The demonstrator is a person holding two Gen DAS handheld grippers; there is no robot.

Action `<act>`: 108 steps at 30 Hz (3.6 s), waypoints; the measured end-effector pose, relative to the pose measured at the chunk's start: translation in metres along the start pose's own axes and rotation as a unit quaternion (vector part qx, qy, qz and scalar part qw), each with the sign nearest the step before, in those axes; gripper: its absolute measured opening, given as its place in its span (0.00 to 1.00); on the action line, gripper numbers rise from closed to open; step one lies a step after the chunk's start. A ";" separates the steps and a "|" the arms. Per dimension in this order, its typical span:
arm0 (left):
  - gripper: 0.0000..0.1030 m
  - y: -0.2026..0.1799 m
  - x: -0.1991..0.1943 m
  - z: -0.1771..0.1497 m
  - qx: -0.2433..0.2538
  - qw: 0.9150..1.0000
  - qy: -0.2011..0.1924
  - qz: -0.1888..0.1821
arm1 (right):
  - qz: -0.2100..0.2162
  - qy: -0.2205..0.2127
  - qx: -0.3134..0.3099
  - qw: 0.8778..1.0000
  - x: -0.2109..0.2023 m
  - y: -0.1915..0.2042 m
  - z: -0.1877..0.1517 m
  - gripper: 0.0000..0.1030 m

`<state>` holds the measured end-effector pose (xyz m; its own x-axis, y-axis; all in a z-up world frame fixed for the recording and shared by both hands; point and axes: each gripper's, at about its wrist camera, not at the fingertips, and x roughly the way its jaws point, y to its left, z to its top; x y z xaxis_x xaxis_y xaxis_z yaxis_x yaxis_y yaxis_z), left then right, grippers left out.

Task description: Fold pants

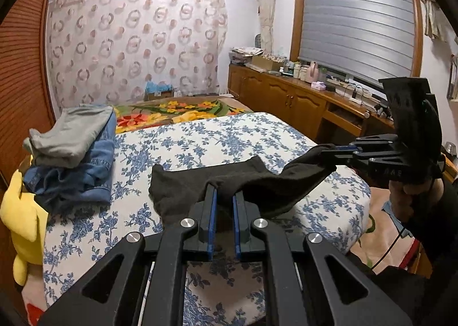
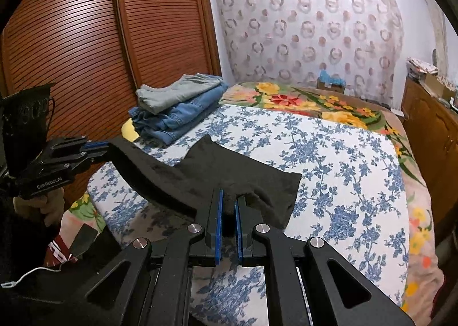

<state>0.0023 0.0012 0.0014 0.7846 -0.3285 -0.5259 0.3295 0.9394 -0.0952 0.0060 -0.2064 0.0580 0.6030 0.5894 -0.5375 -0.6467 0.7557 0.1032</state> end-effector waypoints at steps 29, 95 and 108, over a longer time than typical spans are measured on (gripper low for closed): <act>0.10 0.038 0.084 0.018 -0.022 0.999 0.031 0.027 | -0.045 0.038 0.010 0.998 0.109 -0.031 0.031 0.07; 0.61 0.098 0.174 0.002 -0.058 0.988 0.134 0.055 | 0.002 0.078 -0.015 0.997 0.193 -0.084 0.050 0.05; 0.61 0.094 0.149 0.005 -0.061 0.992 0.101 0.051 | -0.045 0.069 0.000 0.997 0.168 -0.076 0.048 0.05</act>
<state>0.1528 0.0404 -0.0812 0.6854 -0.2171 -0.6950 0.1789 0.9755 -0.1283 0.1789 -0.1508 -0.0005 0.5894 0.4744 -0.6538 -0.5929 0.8038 0.0488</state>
